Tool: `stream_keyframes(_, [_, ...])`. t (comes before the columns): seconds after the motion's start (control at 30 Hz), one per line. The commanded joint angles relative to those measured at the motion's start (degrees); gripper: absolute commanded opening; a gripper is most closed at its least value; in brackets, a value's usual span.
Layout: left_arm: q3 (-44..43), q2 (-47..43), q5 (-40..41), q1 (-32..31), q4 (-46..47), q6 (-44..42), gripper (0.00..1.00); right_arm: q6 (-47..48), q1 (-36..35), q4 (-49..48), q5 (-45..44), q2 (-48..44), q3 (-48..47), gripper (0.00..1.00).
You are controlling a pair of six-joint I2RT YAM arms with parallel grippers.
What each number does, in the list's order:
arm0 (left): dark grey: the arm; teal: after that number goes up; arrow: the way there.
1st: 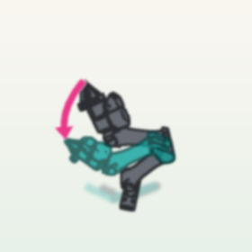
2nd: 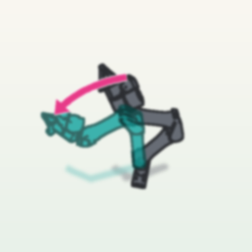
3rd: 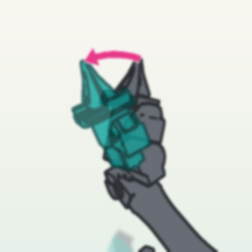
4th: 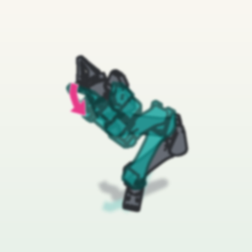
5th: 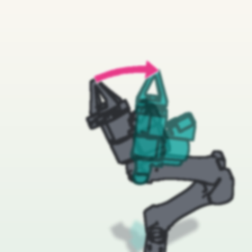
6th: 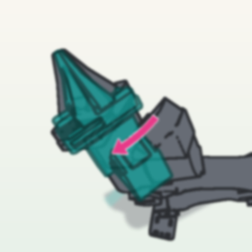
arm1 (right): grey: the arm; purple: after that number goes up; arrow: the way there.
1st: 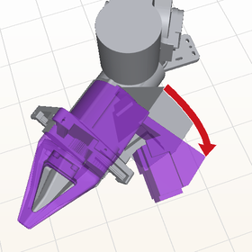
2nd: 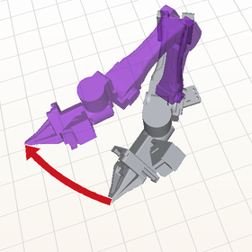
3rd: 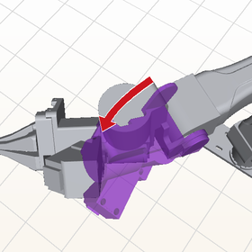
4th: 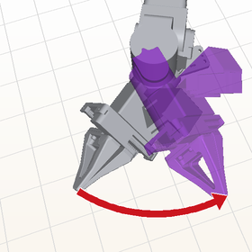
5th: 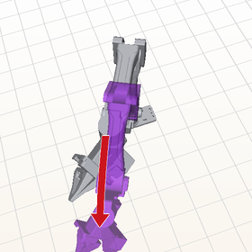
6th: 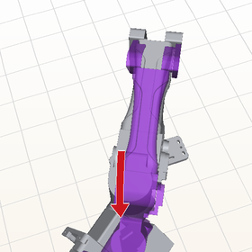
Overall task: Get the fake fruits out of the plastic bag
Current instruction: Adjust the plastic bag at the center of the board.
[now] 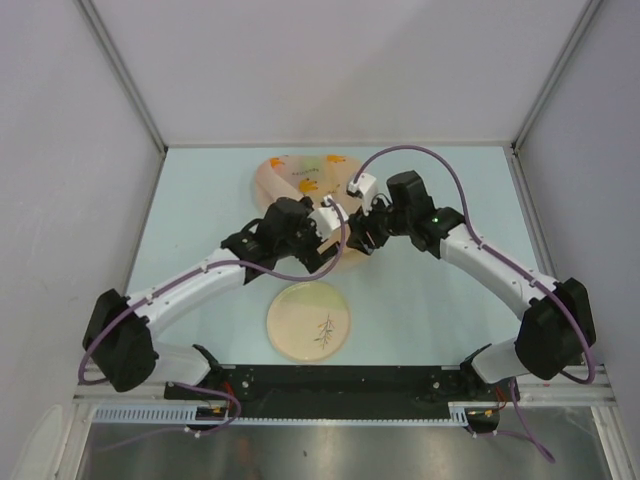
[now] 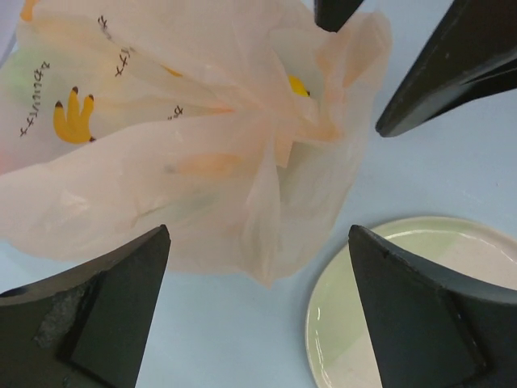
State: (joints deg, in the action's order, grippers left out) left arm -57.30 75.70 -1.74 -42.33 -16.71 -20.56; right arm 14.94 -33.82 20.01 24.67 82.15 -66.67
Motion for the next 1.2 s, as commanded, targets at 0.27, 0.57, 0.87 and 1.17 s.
stream_keyframes(0.27, [-7.65,13.86,-3.35,3.3,1.77,-0.73,0.0,-4.49,9.22,5.66,1.79,-3.13,-0.56,0.59])
stream_keyframes(0.57, [-6.69,0.34,-17.68,16.48,-0.52,16.15,0.0,2.99,-7.9,3.02,-0.76,1.32,-4.06,0.58])
stream_keyframes(0.87, [0.69,-6.88,-17.86,16.57,4.32,21.96,0.0,-9.74,-9.77,-2.17,-6.82,17.86,-13.65,0.5])
stream_keyframes(1.17, [6.76,-8.55,-16.64,16.66,5.37,22.22,0.0,-6.16,-4.76,4.15,4.5,16.64,-16.56,0.53])
